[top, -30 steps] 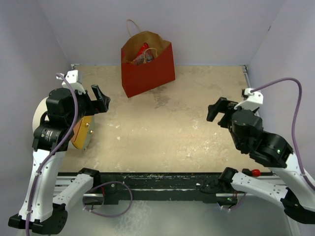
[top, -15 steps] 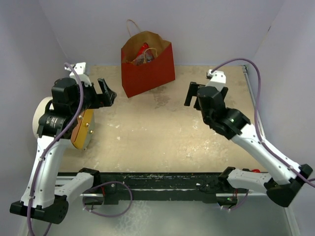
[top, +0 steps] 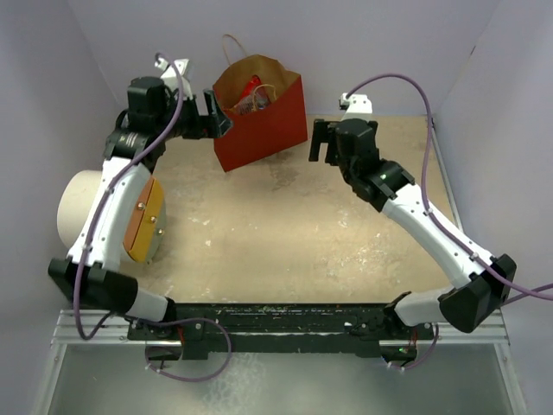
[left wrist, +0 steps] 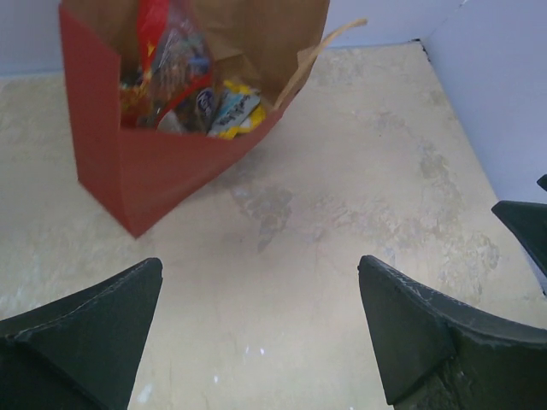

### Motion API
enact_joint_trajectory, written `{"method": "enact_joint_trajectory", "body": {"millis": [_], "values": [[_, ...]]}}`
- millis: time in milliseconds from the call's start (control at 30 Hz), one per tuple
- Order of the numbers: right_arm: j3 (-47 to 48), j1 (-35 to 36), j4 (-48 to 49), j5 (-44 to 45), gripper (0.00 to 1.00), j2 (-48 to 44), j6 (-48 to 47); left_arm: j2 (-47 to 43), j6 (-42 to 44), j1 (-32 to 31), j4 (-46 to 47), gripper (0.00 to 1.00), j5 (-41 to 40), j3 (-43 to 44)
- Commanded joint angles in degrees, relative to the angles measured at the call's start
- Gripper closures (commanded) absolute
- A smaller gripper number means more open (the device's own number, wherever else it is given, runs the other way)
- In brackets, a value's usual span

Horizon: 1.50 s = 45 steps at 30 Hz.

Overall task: Take the snacks out of the paper bag
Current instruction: Move the paper bag to the center of the board.

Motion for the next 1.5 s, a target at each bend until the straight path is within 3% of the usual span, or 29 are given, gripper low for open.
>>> {"method": "enact_joint_trajectory", "body": {"millis": [0, 133, 200, 367, 467, 833, 1133, 1300, 1467], "values": [[3.7, -5.4, 4.9, -4.8, 0.00, 1.6, -5.5, 8.8, 4.9, -0.1, 7.8, 0.00, 8.4, 9.5], [2.7, -10.4, 6.6, -8.9, 0.00, 1.5, -8.0, 16.0, 6.9, -0.6, 12.9, 0.05, 16.7, 13.8], [1.6, -13.3, 7.0, -11.3, 0.00, 1.3, -8.6, 19.5, 8.4, -1.3, 15.7, 0.15, 19.1, 14.9], [0.7, -15.9, 7.0, -12.6, 0.00, 0.0, -12.9, 25.2, 10.5, -1.9, 21.3, 0.20, 15.5, 17.8], [-0.4, -15.9, 7.0, -12.4, 0.00, -1.1, -14.0, 28.1, 10.5, -2.0, 24.2, 0.29, 14.7, 19.2], [-2.7, -15.9, 10.4, -13.7, 0.00, -0.5, -15.9, 35.2, 6.5, -2.3, 26.8, 0.47, 15.7, 25.3], [-2.7, -15.9, 7.9, -16.1, 0.00, -3.2, -13.7, 34.4, 6.3, -3.4, 26.6, 0.63, 17.9, 25.4], [-6.1, -15.7, 7.5, -17.9, 0.00, -6.8, -9.0, 30.3, 3.1, -3.4, 28.6, 0.92, 19.5, 21.0], [-5.5, -13.9, 3.1, -19.0, 0.01, -8.1, -3.1, 25.2, 0.4, -3.5, 28.5, 0.95, 21.3, 15.3]]}}
